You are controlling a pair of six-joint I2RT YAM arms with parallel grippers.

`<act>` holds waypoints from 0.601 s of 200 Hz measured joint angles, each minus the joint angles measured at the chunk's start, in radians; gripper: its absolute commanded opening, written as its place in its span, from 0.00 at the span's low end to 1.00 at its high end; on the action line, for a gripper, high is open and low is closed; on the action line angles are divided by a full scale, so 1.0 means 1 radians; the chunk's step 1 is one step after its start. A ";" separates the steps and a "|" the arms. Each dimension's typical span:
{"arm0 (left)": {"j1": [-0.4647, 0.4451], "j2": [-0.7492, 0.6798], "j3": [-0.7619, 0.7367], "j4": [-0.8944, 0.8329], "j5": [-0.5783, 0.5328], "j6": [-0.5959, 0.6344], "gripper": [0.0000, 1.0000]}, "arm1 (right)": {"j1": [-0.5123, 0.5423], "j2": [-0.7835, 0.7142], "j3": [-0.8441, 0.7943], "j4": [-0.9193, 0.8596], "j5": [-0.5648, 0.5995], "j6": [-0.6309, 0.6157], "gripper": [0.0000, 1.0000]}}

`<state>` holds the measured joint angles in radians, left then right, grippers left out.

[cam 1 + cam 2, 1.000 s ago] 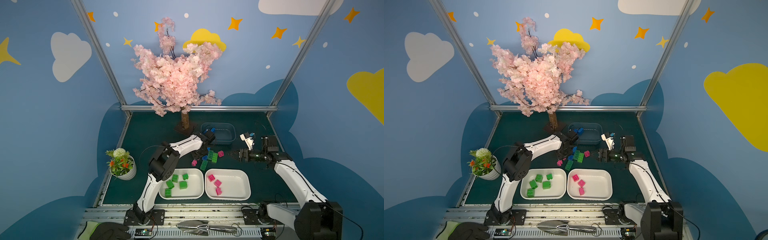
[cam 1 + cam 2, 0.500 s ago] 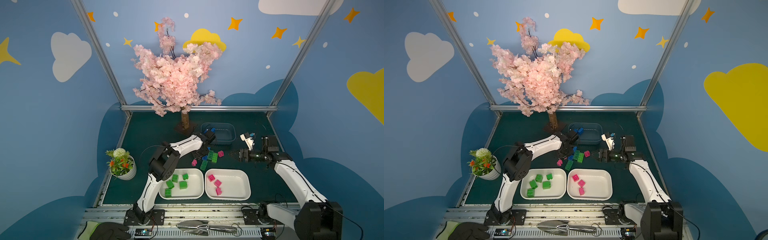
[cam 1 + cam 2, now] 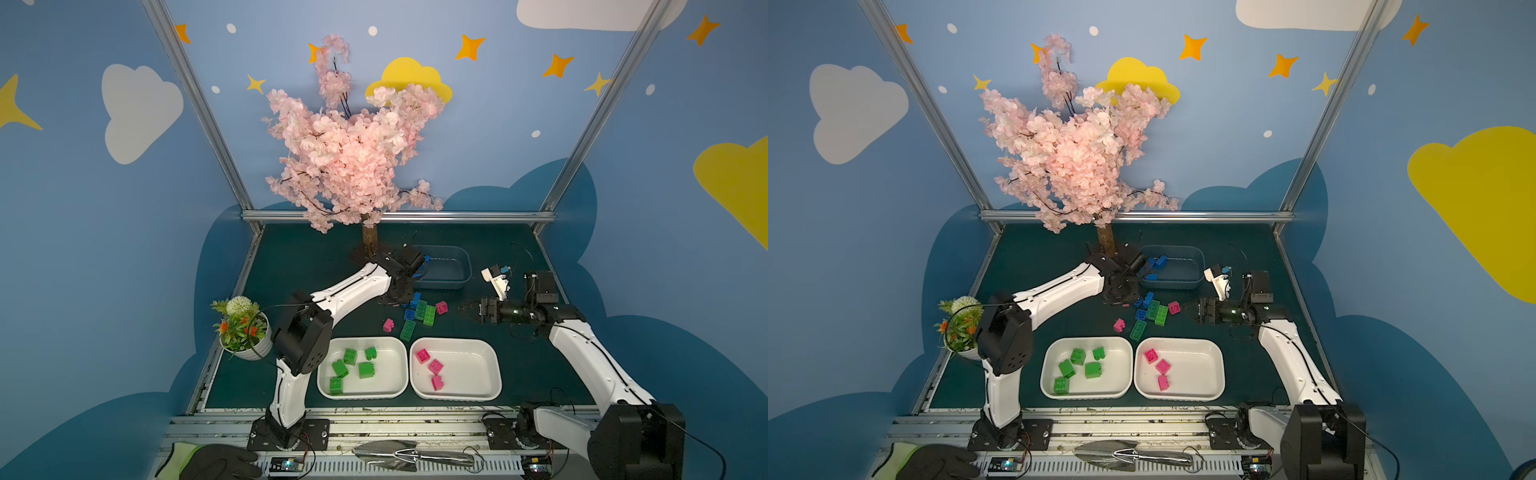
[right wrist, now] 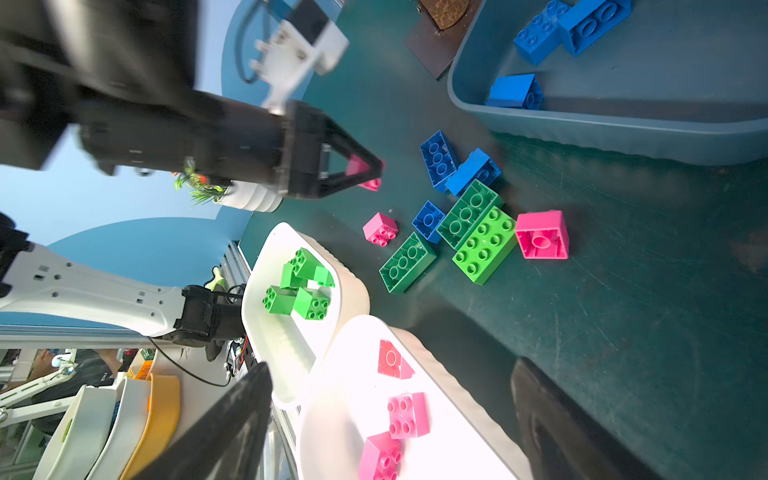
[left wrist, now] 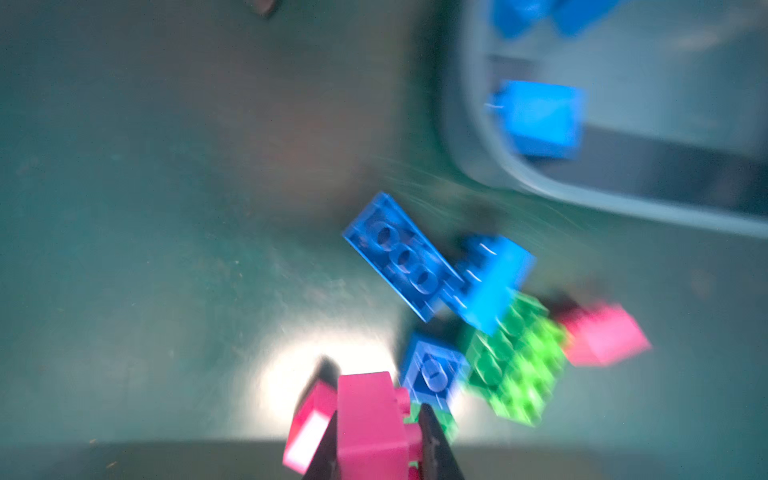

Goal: Sort the legos into containers by color
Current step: 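Carry the pink brick into the pink-brick tray and release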

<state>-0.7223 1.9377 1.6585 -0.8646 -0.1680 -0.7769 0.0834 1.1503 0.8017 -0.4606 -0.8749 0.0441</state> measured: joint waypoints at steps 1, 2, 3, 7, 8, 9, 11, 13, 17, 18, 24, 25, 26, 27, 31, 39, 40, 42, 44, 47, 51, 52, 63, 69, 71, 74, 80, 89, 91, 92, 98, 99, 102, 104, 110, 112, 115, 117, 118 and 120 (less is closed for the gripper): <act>-0.003 -0.006 -0.002 0.000 0.004 0.009 0.22 | 0.000 0.000 0.000 0.000 0.000 0.000 0.89; -0.004 -0.008 -0.002 0.000 0.006 0.012 0.22 | 0.000 0.000 0.000 0.000 0.000 0.000 0.89; -0.005 -0.013 -0.004 0.000 0.010 0.017 0.22 | -0.001 0.000 0.000 0.000 0.000 0.000 0.89; -0.012 -0.026 -0.008 0.000 0.021 0.037 0.22 | -0.001 0.000 0.000 0.000 0.001 0.000 0.89; -0.013 -0.029 -0.009 0.000 0.024 0.041 0.22 | -0.001 0.000 0.000 0.000 0.001 0.000 0.89; -0.015 -0.031 -0.010 0.000 0.027 0.045 0.22 | -0.002 0.000 0.000 0.000 0.001 0.000 0.89; -0.018 -0.037 -0.013 0.001 0.032 0.055 0.22 | -0.002 0.000 0.000 0.000 0.001 0.000 0.89; -0.022 -0.043 -0.015 0.001 0.039 0.063 0.22 | -0.002 0.000 0.000 0.000 0.001 0.000 0.89; -0.032 -0.055 -0.020 0.001 0.054 0.083 0.23 | -0.003 0.000 0.000 0.000 0.002 0.000 0.89; -0.034 -0.056 -0.021 0.002 0.056 0.087 0.23 | -0.003 0.000 0.000 0.000 0.002 0.000 0.89; -0.049 -0.071 -0.027 0.003 0.082 0.117 0.23 | -0.004 0.000 0.000 0.000 0.003 0.000 0.89; -0.051 -0.072 -0.029 0.003 0.085 0.121 0.23 | -0.005 0.000 0.000 0.000 0.003 0.000 0.89; -0.055 -0.074 -0.030 0.003 0.090 0.126 0.24 | -0.005 0.000 0.000 0.000 0.003 0.000 0.89; -0.056 -0.076 -0.031 0.004 0.094 0.129 0.24 | -0.005 0.000 0.000 0.000 0.003 0.000 0.89; -0.068 -0.081 -0.034 0.004 0.113 0.149 0.24 | -0.006 0.000 0.000 0.000 0.003 0.000 0.89; -0.093 -0.088 -0.037 0.005 0.153 0.185 0.23 | -0.008 0.000 0.000 0.000 0.003 0.000 0.89; -0.096 -0.088 -0.037 0.005 0.156 0.188 0.23 | -0.008 0.000 0.000 0.000 0.003 0.000 0.89; -0.104 -0.089 -0.037 0.005 0.167 0.198 0.24 | -0.009 0.000 0.000 0.000 0.003 0.000 0.89; -0.110 -0.089 -0.037 0.005 0.175 0.206 0.24 | -0.009 0.000 0.000 0.000 0.003 0.000 0.89; -0.119 -0.089 -0.038 0.006 0.187 0.216 0.23 | -0.010 0.000 0.000 0.000 0.003 0.000 0.89; -0.131 -0.089 -0.039 0.007 0.203 0.233 0.24 | -0.011 0.000 0.000 0.000 0.003 0.000 0.89; -0.135 -0.088 -0.039 0.007 0.208 0.237 0.23 | -0.011 0.000 0.000 0.000 0.003 0.000 0.89; -0.166 -0.088 -0.048 0.012 0.249 0.274 0.24 | -0.014 0.000 0.000 0.000 0.003 0.000 0.89; -0.183 -0.088 -0.055 0.014 0.270 0.293 0.23 | -0.015 0.000 0.000 0.000 0.003 0.000 0.89; -0.188 -0.088 -0.058 0.017 0.277 0.299 0.23 | -0.015 0.000 0.000 0.000 0.003 0.000 0.89; -0.197 -0.088 -0.063 0.019 0.289 0.308 0.23 | -0.016 0.000 0.000 0.000 0.003 0.000 0.89; -0.211 -0.088 -0.072 0.023 0.307 0.325 0.23 | -0.017 0.000 0.000 0.000 0.003 0.000 0.89; -0.230 -0.087 -0.086 0.032 0.338 0.348 0.23 | -0.019 0.000 0.000 0.000 0.003 0.000 0.89; -0.233 -0.087 -0.089 0.035 0.344 0.352 0.23 | -0.019 0.000 0.000 0.000 0.003 0.000 0.89; -0.235 -0.087 -0.091 0.036 0.349 0.355 0.23 | -0.019 0.000 0.000 -0.001 0.003 0.000 0.89; -0.243 -0.086 -0.098 0.045 0.364 0.365 0.24 | -0.019 0.000 0.000 -0.002 0.003 -0.001 0.89; -0.245 -0.085 -0.100 0.047 0.368 0.367 0.24 | -0.019 0.000 0.000 -0.002 0.003 -0.001 0.89; -0.249 -0.084 -0.105 0.052 0.378 0.371 0.24 | -0.020 0.000 0.000 -0.002 0.003 -0.001 0.89; -0.251 -0.084 -0.107 0.055 0.382 0.375 0.24 | -0.021 0.000 0.000 -0.003 0.003 -0.001 0.89; -0.256 -0.080 -0.113 0.063 0.397 0.383 0.24 | -0.021 0.000 0.000 -0.005 0.003 -0.002 0.89; -0.257 -0.079 -0.114 0.066 0.401 0.386 0.24 | -0.021 0.000 0.000 -0.006 0.003 -0.003 0.89; -0.260 -0.076 -0.116 0.069 0.406 0.389 0.24 | -0.022 0.000 0.000 -0.008 0.003 -0.003 0.89; -0.261 -0.073 -0.116 0.071 0.409 0.390 0.24 | -0.022 0.000 0.000 -0.009 0.003 -0.003 0.89; -0.262 -0.072 -0.116 0.073 0.411 0.392 0.24 | -0.022 0.000 0.000 -0.009 0.003 -0.003 0.89; -0.263 -0.069 -0.116 0.076 0.414 0.393 0.24 | -0.022 0.000 0.000 -0.010 0.003 -0.003 0.89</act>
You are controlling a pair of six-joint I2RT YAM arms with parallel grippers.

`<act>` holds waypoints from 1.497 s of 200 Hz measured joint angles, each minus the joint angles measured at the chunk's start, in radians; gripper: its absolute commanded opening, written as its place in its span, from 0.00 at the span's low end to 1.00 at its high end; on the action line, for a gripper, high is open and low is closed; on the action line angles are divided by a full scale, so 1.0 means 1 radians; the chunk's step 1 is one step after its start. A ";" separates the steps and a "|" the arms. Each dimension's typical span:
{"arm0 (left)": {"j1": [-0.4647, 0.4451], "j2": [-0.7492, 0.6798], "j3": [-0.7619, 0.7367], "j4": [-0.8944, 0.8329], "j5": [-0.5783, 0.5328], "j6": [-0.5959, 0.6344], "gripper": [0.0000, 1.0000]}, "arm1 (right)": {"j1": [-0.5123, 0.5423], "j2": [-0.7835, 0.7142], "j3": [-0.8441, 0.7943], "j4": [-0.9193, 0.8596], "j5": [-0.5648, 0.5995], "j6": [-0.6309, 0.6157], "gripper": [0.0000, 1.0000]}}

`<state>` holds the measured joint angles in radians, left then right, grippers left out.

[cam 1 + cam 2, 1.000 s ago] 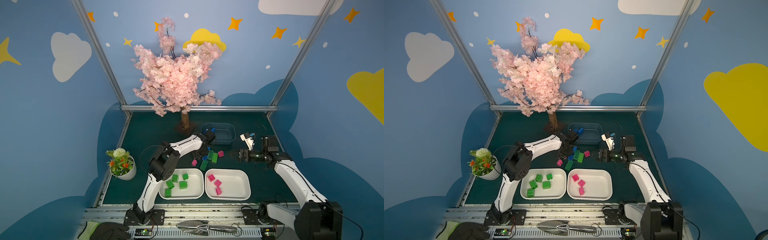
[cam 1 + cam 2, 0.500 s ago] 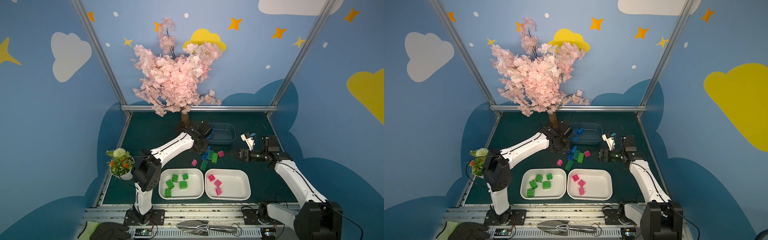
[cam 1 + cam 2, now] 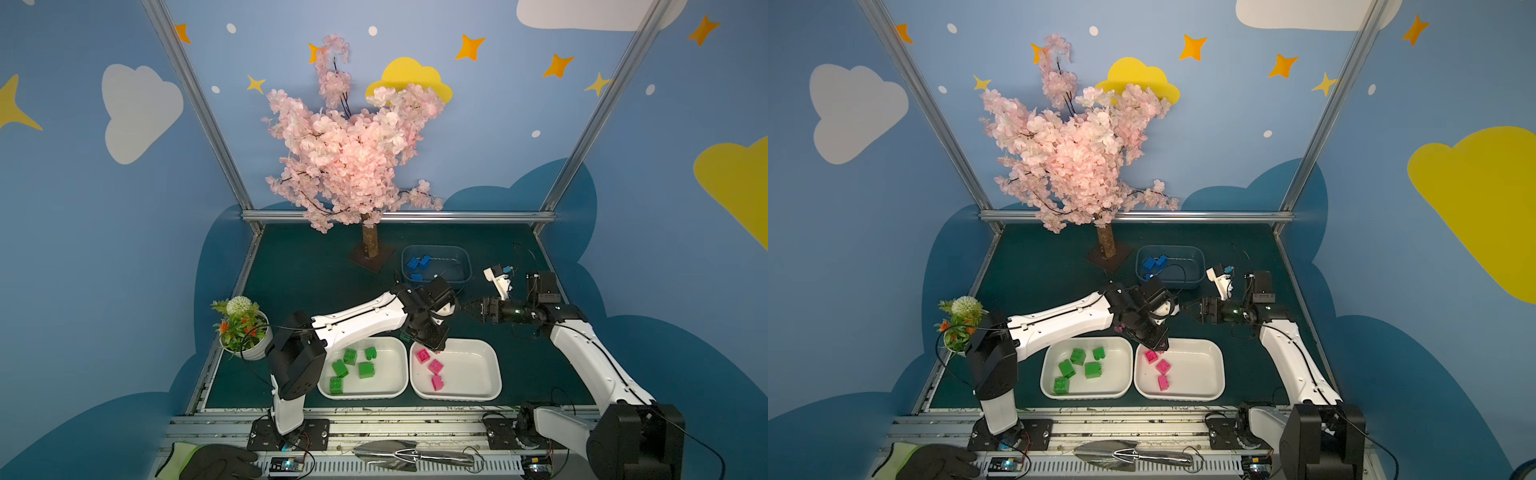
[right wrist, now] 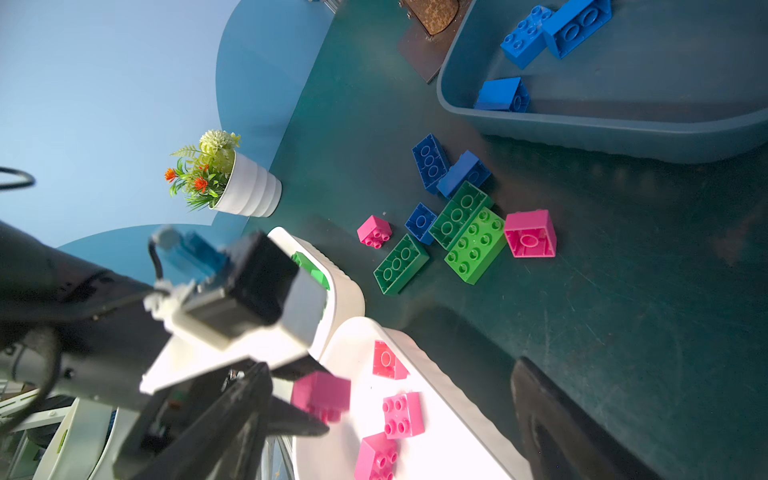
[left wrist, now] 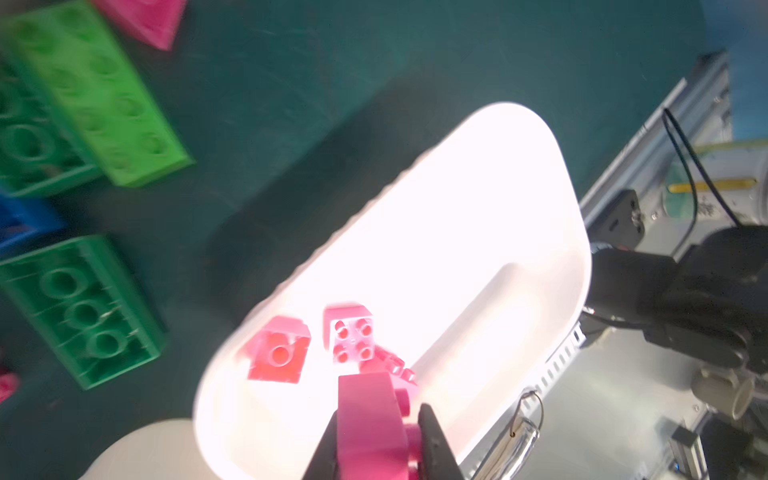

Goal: Sort the legos into containers by color
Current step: 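Carry the pink brick into the pink-brick tray and release, then return the left gripper over the pile toward another pink brick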

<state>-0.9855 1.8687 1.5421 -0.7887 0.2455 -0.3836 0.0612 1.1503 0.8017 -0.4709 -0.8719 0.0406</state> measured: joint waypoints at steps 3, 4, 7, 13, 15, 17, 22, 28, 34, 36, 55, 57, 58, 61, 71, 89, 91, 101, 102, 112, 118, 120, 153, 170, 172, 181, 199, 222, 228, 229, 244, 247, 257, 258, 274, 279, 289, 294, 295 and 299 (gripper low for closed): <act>-0.002 0.005 -0.001 0.004 0.003 0.003 0.24 | 0.000 0.000 0.000 -0.001 0.000 -0.001 0.89; -0.002 0.007 -0.001 0.007 0.005 0.004 0.25 | 0.000 0.000 0.000 -0.001 0.000 -0.001 0.89; -0.003 0.011 -0.002 0.012 0.008 0.007 0.25 | -0.001 0.000 0.000 -0.003 0.000 -0.001 0.89; -0.006 0.022 -0.003 0.023 0.013 0.012 0.26 | -0.001 0.000 0.000 -0.005 0.000 -0.002 0.89; -0.006 0.026 -0.005 0.027 0.013 0.014 0.26 | -0.001 0.000 0.000 -0.005 0.000 -0.002 0.89; -0.006 0.030 -0.006 0.031 0.014 0.016 0.26 | -0.001 0.000 0.000 -0.006 0.000 -0.002 0.89; -0.007 0.039 -0.010 0.040 0.014 0.019 0.28 | -0.001 0.000 0.000 -0.007 0.000 -0.003 0.89; -0.008 0.048 -0.014 0.047 0.013 0.022 0.33 | -0.001 0.000 0.000 -0.009 0.000 -0.004 0.89; -0.008 0.058 -0.018 0.052 0.010 0.023 0.37 | -0.001 0.000 0.000 -0.010 0.000 -0.005 0.89; -0.008 0.060 -0.020 0.055 0.009 0.027 0.38 | -0.001 0.000 0.000 -0.011 0.000 -0.005 0.89; -0.004 0.068 -0.037 0.069 0.003 0.031 0.57 | -0.001 0.000 0.000 -0.016 0.000 -0.007 0.89; -0.003 0.068 -0.038 0.069 0.002 0.032 0.58 | -0.001 0.000 0.000 -0.016 0.000 -0.008 0.89; -0.003 0.068 -0.038 0.068 0.003 0.028 0.58 | -0.001 0.000 0.000 -0.016 0.000 -0.008 0.89; -0.002 0.068 -0.038 0.068 0.002 0.029 0.59 | -0.001 0.000 0.000 -0.017 0.000 -0.008 0.89; 0.005 0.067 -0.033 0.065 0.000 0.039 0.63 | -0.001 0.000 0.000 -0.018 0.000 -0.011 0.89; 0.028 0.063 -0.013 0.036 -0.002 0.045 0.68 | -0.001 0.000 0.000 -0.019 0.000 -0.012 0.89; 0.031 0.062 -0.011 0.032 -0.002 0.047 0.69 | -0.001 0.000 0.000 -0.019 0.000 -0.012 0.89; 0.053 0.048 -0.002 0.010 -0.006 0.051 0.71 | -0.001 0.000 0.000 -0.019 0.000 -0.011 0.89; 0.057 0.045 -0.001 0.008 -0.008 0.053 0.71 | -0.001 0.000 0.000 -0.019 0.000 -0.011 0.89; 0.083 0.024 0.005 -0.011 -0.018 0.064 0.72 | -0.001 0.000 0.000 -0.019 -0.001 -0.011 0.89; 0.102 0.009 0.009 -0.026 -0.027 0.068 0.72 | -0.001 0.000 0.000 -0.019 -0.001 -0.011 0.89; 0.108 0.003 0.011 -0.031 -0.031 0.071 0.71 | -0.001 0.000 0.000 -0.019 -0.001 -0.011 0.89; 0.221 -0.045 0.019 -0.087 -0.098 0.115 0.72 | -0.001 0.000 0.000 -0.019 -0.005 -0.011 0.89; 0.270 -0.041 0.001 -0.097 -0.142 0.140 0.71 | 0.001 0.000 0.000 -0.019 -0.005 -0.011 0.89; 0.275 -0.041 -0.002 -0.098 -0.146 0.143 0.72 | 0.001 0.000 0.000 -0.019 -0.005 -0.011 0.89; 0.291 -0.033 -0.014 -0.103 -0.168 0.157 0.71 | 0.004 0.000 0.000 -0.018 -0.005 -0.011 0.89; 0.308 0.000 -0.029 -0.104 -0.197 0.182 0.71 | 0.009 0.000 0.000 -0.018 -0.005 -0.010 0.89; 0.313 0.053 -0.055 -0.093 -0.223 0.206 0.71 | 0.016 0.000 0.000 -0.018 -0.005 -0.009 0.89; 0.313 0.064 -0.063 -0.091 -0.228 0.209 0.70 | 0.017 0.000 0.000 -0.018 -0.005 -0.008 0.89; 0.313 0.067 -0.065 -0.090 -0.230 0.210 0.70 | 0.017 0.000 0.000 -0.018 -0.005 -0.008 0.89; 0.313 0.092 -0.087 -0.080 -0.245 0.220 0.70 | 0.019 0.000 0.000 -0.018 -0.004 -0.003 0.89; 0.313 0.095 -0.090 -0.079 -0.246 0.221 0.69 | 0.020 0.000 0.000 -0.018 -0.004 -0.003 0.89; 0.315 0.105 -0.104 -0.072 -0.254 0.223 0.68 | 0.021 0.000 0.000 -0.017 -0.004 0.000 0.89; 0.315 0.106 -0.105 -0.071 -0.255 0.224 0.68 | 0.021 0.000 0.000 -0.017 -0.004 0.000 0.89; 0.319 0.121 -0.115 -0.058 -0.264 0.225 0.64 | 0.021 0.000 -0.002 -0.014 -0.004 0.003 0.89; 0.321 0.125 -0.116 -0.053 -0.264 0.225 0.63 | 0.021 0.000 -0.002 -0.013 -0.004 0.004 0.89; 0.323 0.135 -0.120 -0.039 -0.264 0.226 0.60 | 0.022 0.000 -0.002 -0.012 -0.004 0.004 0.89; 0.324 0.139 -0.121 -0.033 -0.264 0.227 0.58 | 0.022 0.000 -0.002 -0.011 -0.004 0.005 0.89; 0.324 0.140 -0.121 -0.033 -0.264 0.227 0.57 | 0.022 0.000 -0.002 -0.011 -0.004 0.005 0.89; 0.325 0.143 -0.121 -0.029 -0.264 0.227 0.55 | 0.022 0.000 -0.002 -0.011 -0.004 0.005 0.89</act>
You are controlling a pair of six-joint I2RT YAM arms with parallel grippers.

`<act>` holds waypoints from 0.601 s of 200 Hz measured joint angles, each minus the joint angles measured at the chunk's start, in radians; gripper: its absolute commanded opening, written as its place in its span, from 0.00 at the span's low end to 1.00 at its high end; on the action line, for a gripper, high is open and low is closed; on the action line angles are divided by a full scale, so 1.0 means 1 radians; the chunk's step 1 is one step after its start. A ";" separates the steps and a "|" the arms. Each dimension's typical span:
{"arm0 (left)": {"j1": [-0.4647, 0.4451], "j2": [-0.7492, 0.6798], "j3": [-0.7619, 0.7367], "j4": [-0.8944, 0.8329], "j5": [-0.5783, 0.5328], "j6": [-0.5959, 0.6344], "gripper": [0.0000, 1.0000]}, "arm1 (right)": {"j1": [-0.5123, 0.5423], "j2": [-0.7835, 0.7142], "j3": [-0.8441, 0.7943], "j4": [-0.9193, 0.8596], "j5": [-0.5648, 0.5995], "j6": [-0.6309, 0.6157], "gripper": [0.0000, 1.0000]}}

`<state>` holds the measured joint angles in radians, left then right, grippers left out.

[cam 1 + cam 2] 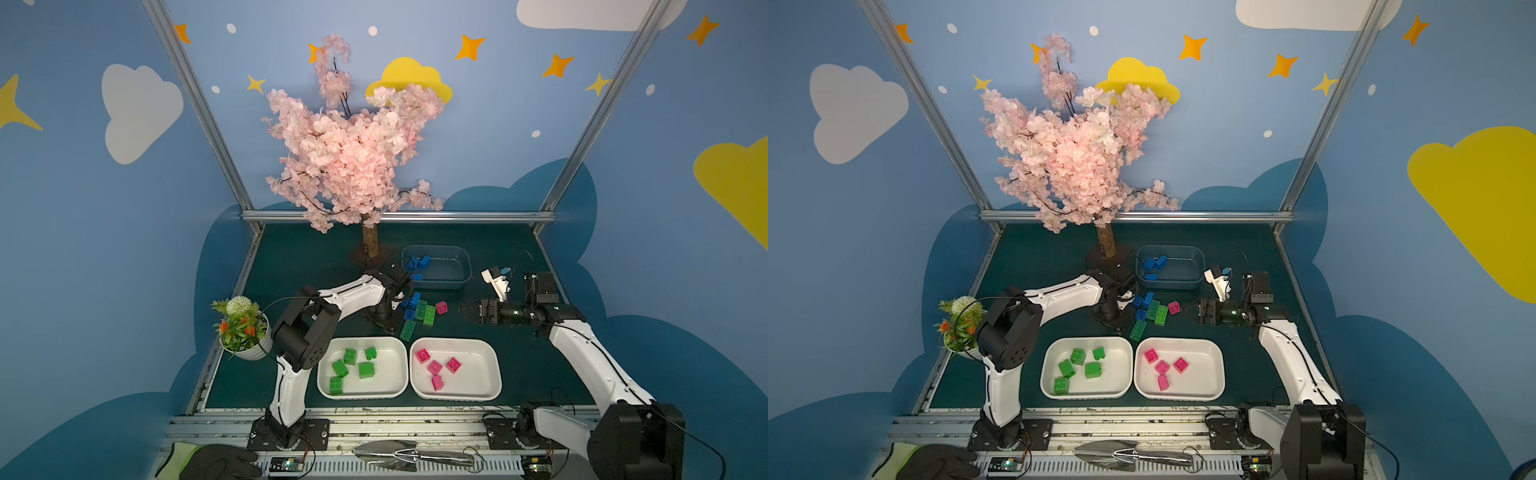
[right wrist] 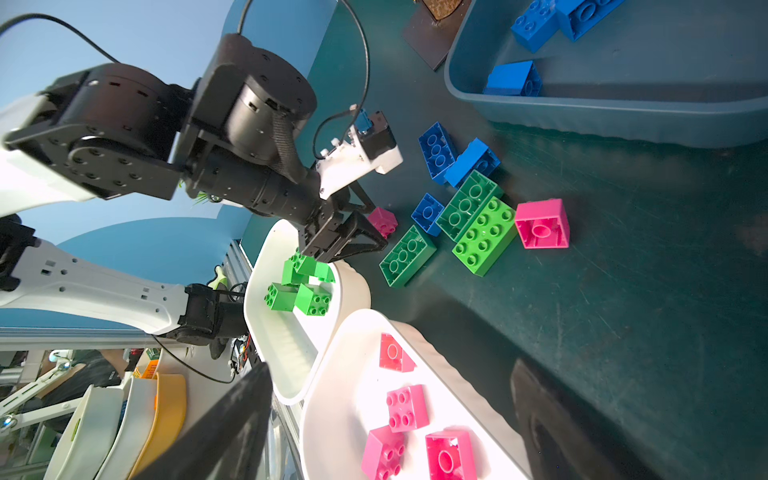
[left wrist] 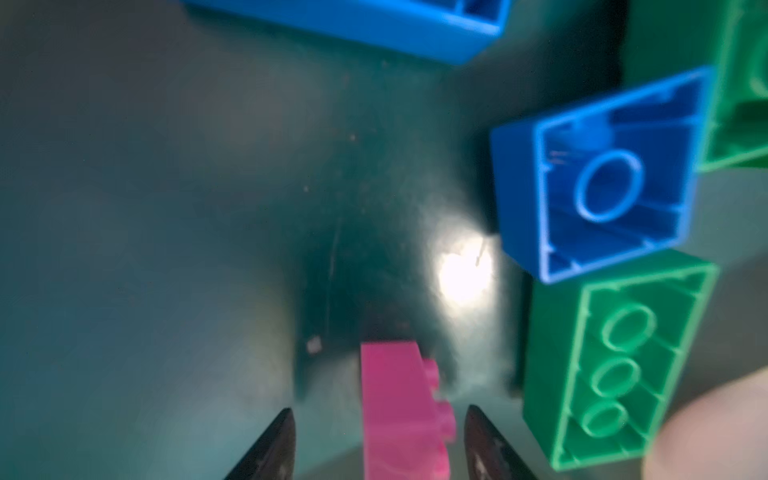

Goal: Sort the legos into containers by color
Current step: 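Return the left gripper over the pile toward another pink brick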

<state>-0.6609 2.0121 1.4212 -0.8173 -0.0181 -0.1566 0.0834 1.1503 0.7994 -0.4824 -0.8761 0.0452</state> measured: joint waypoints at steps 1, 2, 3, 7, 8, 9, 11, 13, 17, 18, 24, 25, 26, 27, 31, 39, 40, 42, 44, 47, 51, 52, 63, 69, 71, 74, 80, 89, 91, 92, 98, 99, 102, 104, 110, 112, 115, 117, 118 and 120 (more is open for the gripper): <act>0.000 0.001 0.000 0.002 0.000 0.000 0.54 | 0.000 0.000 0.000 0.000 0.000 0.000 0.89; 0.000 0.002 0.000 0.002 0.000 0.000 0.53 | 0.000 0.000 0.000 0.000 0.000 0.000 0.89; 0.000 0.003 0.000 0.003 0.000 -0.001 0.53 | 0.000 0.000 0.000 0.000 0.000 0.000 0.89; 0.001 0.006 0.000 0.007 0.000 0.000 0.50 | 0.000 0.000 0.000 0.000 0.000 0.000 0.89; 0.002 0.007 0.000 0.008 0.000 0.001 0.49 | 0.000 0.000 0.000 0.000 0.000 0.000 0.89; 0.002 0.008 0.000 0.008 0.001 0.000 0.48 | 0.000 0.000 0.000 0.000 0.000 0.000 0.89; 0.002 0.009 0.000 0.008 0.001 -0.003 0.46 | 0.000 0.000 0.000 0.000 0.000 0.000 0.89; 0.002 0.009 0.000 0.011 0.000 0.000 0.45 | 0.000 0.000 0.000 0.000 0.000 0.000 0.89; 0.002 0.009 0.000 0.013 0.000 -0.002 0.42 | 0.000 0.000 0.000 0.000 0.000 0.000 0.89; 0.002 0.009 0.000 0.014 0.001 -0.002 0.41 | 0.000 0.000 0.000 0.000 0.000 0.000 0.89; 0.002 0.010 0.000 0.016 0.000 -0.004 0.36 | 0.001 0.000 0.000 0.000 0.000 0.000 0.89; 0.002 0.010 0.000 0.018 0.000 -0.002 0.36 | 0.001 0.000 0.000 0.000 0.000 0.000 0.89; 0.002 0.010 0.000 0.018 -0.001 0.000 0.35 | 0.001 0.000 0.000 0.000 0.000 0.000 0.89; 0.002 0.010 0.000 0.018 -0.001 0.002 0.34 | 0.001 0.000 0.000 0.000 0.000 0.000 0.89; 0.002 0.010 0.000 0.019 0.001 -0.004 0.32 | 0.001 0.000 0.000 0.001 0.000 0.000 0.89; 0.002 0.010 0.001 0.023 0.002 -0.002 0.28 | 0.002 0.000 0.000 0.000 0.000 0.000 0.89; 0.002 0.010 0.001 0.023 0.001 0.000 0.27 | 0.002 0.000 0.000 0.000 0.000 0.000 0.89; 0.002 0.010 0.001 0.023 0.002 0.000 0.26 | 0.003 0.000 0.000 0.001 0.000 0.000 0.89; 0.002 0.010 0.001 0.023 0.002 -0.002 0.24 | 0.003 0.000 0.000 0.001 0.000 0.000 0.89; 0.002 0.011 0.002 0.023 0.002 0.000 0.21 | 0.003 0.000 0.000 0.000 0.000 0.000 0.89; 0.002 0.011 0.002 0.022 0.002 -0.004 0.20 | 0.003 0.000 0.000 0.000 0.000 0.000 0.89; 0.002 0.011 0.003 0.022 0.002 -0.001 0.19 | 0.003 0.000 0.000 0.000 0.000 0.000 0.89; 0.002 0.011 0.011 0.013 0.003 0.001 0.18 | 0.003 0.000 0.000 0.000 0.000 0.000 0.89; 0.002 0.011 0.019 0.006 0.002 0.000 0.18 | 0.004 0.000 0.000 0.000 0.001 0.000 0.89; 0.002 0.011 0.023 0.004 0.002 0.000 0.18 | 0.004 0.000 0.000 0.000 0.000 0.000 0.89; 0.002 0.011 0.027 0.000 0.000 0.000 0.19 | 0.004 0.000 0.000 0.000 0.001 0.000 0.89; 0.002 0.010 0.039 -0.010 0.000 0.000 0.19 | 0.004 0.001 0.000 0.000 0.001 0.000 0.89; 0.002 0.010 0.061 -0.025 0.000 0.000 0.20 | 0.004 0.002 0.000 0.001 0.001 0.000 0.89; 0.002 0.009 0.066 -0.029 0.000 0.000 0.20 | 0.004 0.002 0.000 0.001 0.001 0.000 0.89; 0.002 0.009 0.070 -0.031 0.000 0.000 0.20 | 0.004 0.002 0.000 0.001 0.001 0.000 0.89; 0.002 0.005 0.085 -0.042 0.000 0.000 0.20 | 0.004 0.003 0.000 0.001 0.001 0.000 0.89; 0.002 0.005 0.087 -0.043 0.000 0.000 0.20 | 0.004 0.003 0.000 0.001 0.001 0.000 0.89; 0.002 0.002 0.094 -0.048 0.002 0.000 0.20 | 0.004 0.003 0.000 0.001 0.001 0.000 0.89; 0.002 -0.001 0.100 -0.052 0.002 0.000 0.20 | 0.004 0.003 0.000 0.001 0.001 0.000 0.89; 0.002 -0.010 0.115 -0.065 0.008 0.000 0.20 | 0.004 0.004 0.000 0.002 0.001 0.000 0.89; 0.002 -0.013 0.120 -0.069 0.009 0.000 0.20 | 0.004 0.004 0.000 0.002 0.001 0.000 0.89; 0.002 -0.018 0.126 -0.074 0.013 0.000 0.20 | 0.004 0.004 0.000 0.003 0.001 0.000 0.89; 0.000 -0.024 0.132 -0.078 0.018 -0.001 0.21 | 0.004 0.005 0.000 0.004 0.001 0.000 0.89; 0.000 -0.026 0.135 -0.081 0.020 0.000 0.21 | 0.004 0.005 0.000 0.004 0.001 0.000 0.89; -0.001 -0.029 0.138 -0.084 0.023 -0.001 0.21 | 0.004 0.006 0.000 0.005 0.001 0.000 0.89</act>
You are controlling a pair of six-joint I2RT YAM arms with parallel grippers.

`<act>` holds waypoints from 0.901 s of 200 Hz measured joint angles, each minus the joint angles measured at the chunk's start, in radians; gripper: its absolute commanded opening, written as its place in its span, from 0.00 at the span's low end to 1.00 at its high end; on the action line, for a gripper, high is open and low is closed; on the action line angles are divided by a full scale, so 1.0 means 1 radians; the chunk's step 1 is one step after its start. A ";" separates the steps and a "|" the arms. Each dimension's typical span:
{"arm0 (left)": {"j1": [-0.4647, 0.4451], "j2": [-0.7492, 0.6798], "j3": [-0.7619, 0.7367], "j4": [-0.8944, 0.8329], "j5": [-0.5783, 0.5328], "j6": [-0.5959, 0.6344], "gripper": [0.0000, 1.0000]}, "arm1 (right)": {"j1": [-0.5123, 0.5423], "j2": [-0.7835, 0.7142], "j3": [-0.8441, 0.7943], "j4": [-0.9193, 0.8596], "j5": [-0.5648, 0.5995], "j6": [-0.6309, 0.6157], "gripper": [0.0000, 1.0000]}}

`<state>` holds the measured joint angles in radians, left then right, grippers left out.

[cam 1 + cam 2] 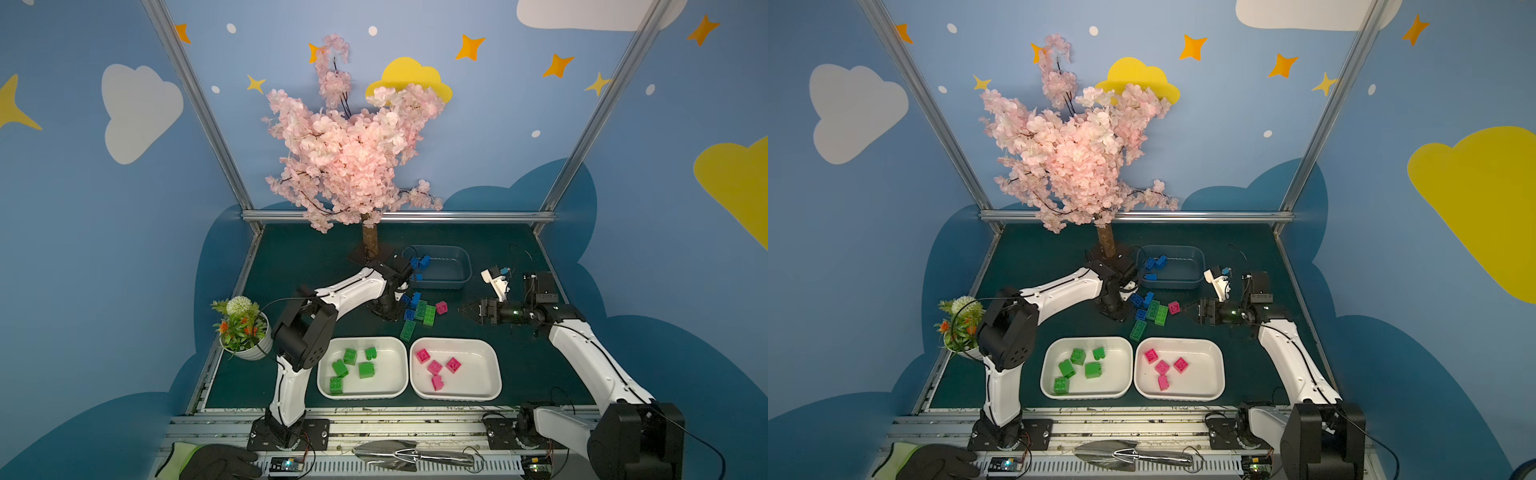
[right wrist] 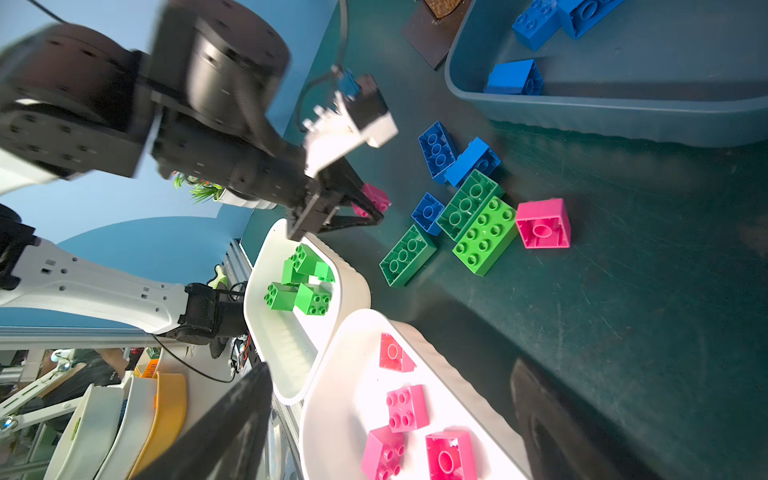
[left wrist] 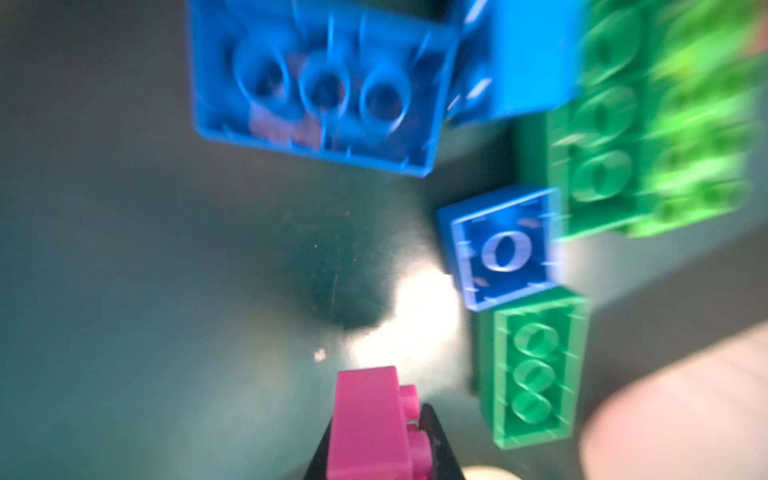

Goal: Sort the legos into containers by color
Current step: 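Return the left gripper over the pile toward another pink brick, then carry the pink brick into the pink-brick tray and release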

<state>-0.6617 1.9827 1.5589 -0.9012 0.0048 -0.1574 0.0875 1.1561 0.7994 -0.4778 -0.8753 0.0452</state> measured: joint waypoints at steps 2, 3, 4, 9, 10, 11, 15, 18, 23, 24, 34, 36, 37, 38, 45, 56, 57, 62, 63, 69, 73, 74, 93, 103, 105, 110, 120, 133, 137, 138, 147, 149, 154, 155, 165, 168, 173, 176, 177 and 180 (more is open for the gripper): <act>0.000 -0.005 0.005 -0.003 0.003 0.000 0.21 | 0.000 0.000 0.000 0.001 0.000 0.000 0.89; -0.001 -0.009 0.008 -0.006 0.006 0.000 0.21 | 0.000 0.001 0.000 0.002 0.000 0.000 0.89; -0.002 -0.011 0.009 -0.007 0.008 0.000 0.21 | 0.000 0.001 0.000 0.002 0.000 0.000 0.89; -0.003 -0.025 0.021 -0.017 0.018 -0.002 0.22 | 0.000 0.003 0.000 0.003 0.000 0.000 0.89; -0.004 -0.028 0.023 -0.018 0.019 -0.002 0.22 | 0.000 0.003 0.000 0.003 0.000 0.000 0.89; -0.005 -0.030 0.024 -0.019 0.021 -0.003 0.22 | 0.000 0.004 0.000 0.003 0.000 0.000 0.89; -0.008 -0.041 0.031 -0.026 0.028 -0.003 0.21 | 0.000 0.005 0.000 0.003 0.000 0.000 0.89; -0.013 -0.051 0.036 -0.029 0.034 -0.004 0.22 | 0.000 0.006 0.000 0.003 0.000 0.000 0.89; -0.022 -0.069 0.044 -0.038 0.045 -0.005 0.21 | 0.000 0.009 0.000 0.003 0.000 0.000 0.89; -0.024 -0.071 0.044 -0.039 0.046 -0.005 0.21 | 0.000 0.009 0.000 0.003 0.000 0.000 0.89; -0.050 -0.103 0.053 -0.048 0.068 -0.007 0.22 | 0.000 0.014 0.000 0.003 0.001 0.000 0.89; -0.058 -0.110 0.053 -0.051 0.073 -0.007 0.22 | 0.000 0.014 0.000 0.003 0.001 0.000 0.89; -0.060 -0.112 0.054 -0.051 0.075 -0.007 0.22 | 0.000 0.014 0.000 0.003 0.001 0.000 0.89; -0.065 -0.116 0.054 -0.052 0.077 -0.007 0.22 | 0.000 0.015 0.000 0.003 0.001 0.000 0.89; -0.093 -0.135 0.054 -0.058 0.093 -0.008 0.22 | 0.000 0.017 0.000 0.003 0.002 0.000 0.89; -0.140 -0.158 0.054 -0.068 0.119 -0.009 0.23 | 0.000 0.019 0.000 0.003 0.002 -0.001 0.89; -0.148 -0.161 0.053 -0.069 0.122 -0.010 0.23 | 0.000 0.019 0.000 0.003 0.002 -0.001 0.89; -0.170 -0.168 0.052 -0.072 0.132 -0.011 0.23 | 0.000 0.019 0.000 0.003 0.002 -0.001 0.89; -0.172 -0.169 0.052 -0.072 0.134 -0.011 0.23 | 0.000 0.019 0.000 0.003 0.002 -0.001 0.89; -0.200 -0.176 0.047 -0.073 0.146 -0.013 0.23 | 0.000 0.021 0.000 0.003 0.002 -0.001 0.89; -0.218 -0.179 0.042 -0.073 0.157 -0.015 0.23 | 0.000 0.022 0.000 0.003 0.002 -0.001 0.89; -0.224 -0.180 0.040 -0.073 0.160 -0.015 0.23 | 0.000 0.022 0.000 0.003 0.002 -0.001 0.89; -0.293 -0.186 0.002 -0.069 0.207 -0.026 0.25 | 0.000 0.025 0.000 0.003 0.002 -0.002 0.89; -0.316 -0.185 -0.027 -0.062 0.229 -0.031 0.27 | 0.000 0.025 0.000 0.003 0.002 -0.003 0.89; -0.319 -0.184 -0.032 -0.060 0.232 -0.031 0.28 | 0.000 0.025 0.000 0.003 0.002 -0.004 0.89; -0.326 -0.182 -0.044 -0.058 0.241 -0.033 0.29 | 0.000 0.025 0.000 0.002 0.002 -0.005 0.89; -0.335 -0.177 -0.068 -0.047 0.262 -0.037 0.34 | 0.000 0.025 0.000 0.002 0.002 -0.006 0.89; -0.339 -0.166 -0.096 -0.031 0.286 -0.048 0.42 | 0.000 0.025 0.000 0.002 0.002 -0.009 0.89; -0.339 -0.161 -0.100 -0.031 0.291 -0.050 0.46 | 0.000 0.025 0.000 0.001 0.003 -0.010 0.89; -0.339 -0.159 -0.101 -0.031 0.292 -0.048 0.47 | 0.000 0.025 0.000 0.001 0.003 -0.010 0.89; -0.338 -0.147 -0.104 -0.033 0.299 -0.053 0.53 | 0.000 0.025 0.000 0.000 0.003 -0.013 0.89; -0.338 -0.145 -0.104 -0.032 0.300 -0.054 0.54 | 0.000 0.025 0.000 -0.001 0.003 -0.014 0.89; -0.336 -0.140 -0.104 -0.032 0.301 -0.052 0.57 | 0.000 0.024 0.000 -0.003 0.003 -0.016 0.89; -0.336 -0.139 -0.103 -0.032 0.301 -0.054 0.58 | 0.000 0.024 0.000 -0.003 0.003 -0.016 0.89; -0.330 -0.138 -0.103 -0.034 0.300 -0.048 0.62 | -0.001 0.023 0.000 -0.006 0.003 -0.020 0.89; -0.327 -0.138 -0.102 -0.036 0.301 -0.051 0.63 | -0.001 0.023 0.000 -0.007 0.003 -0.020 0.89; -0.320 -0.140 -0.097 -0.039 0.301 -0.049 0.66 | -0.001 0.022 0.000 -0.007 0.003 -0.021 0.89; -0.316 -0.140 -0.094 -0.042 0.300 -0.049 0.67 | -0.001 0.021 0.000 -0.007 0.003 -0.021 0.89; -0.314 -0.140 -0.093 -0.042 0.300 -0.048 0.67 | -0.001 0.021 0.000 -0.007 0.003 -0.021 0.89; -0.308 -0.141 -0.089 -0.042 0.301 -0.046 0.68 | -0.001 0.021 0.000 -0.007 0.003 -0.021 0.89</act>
<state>-0.9699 1.8420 1.4696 -0.9436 0.3058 -0.2035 0.0864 1.1770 0.7994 -0.4850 -0.8722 0.0242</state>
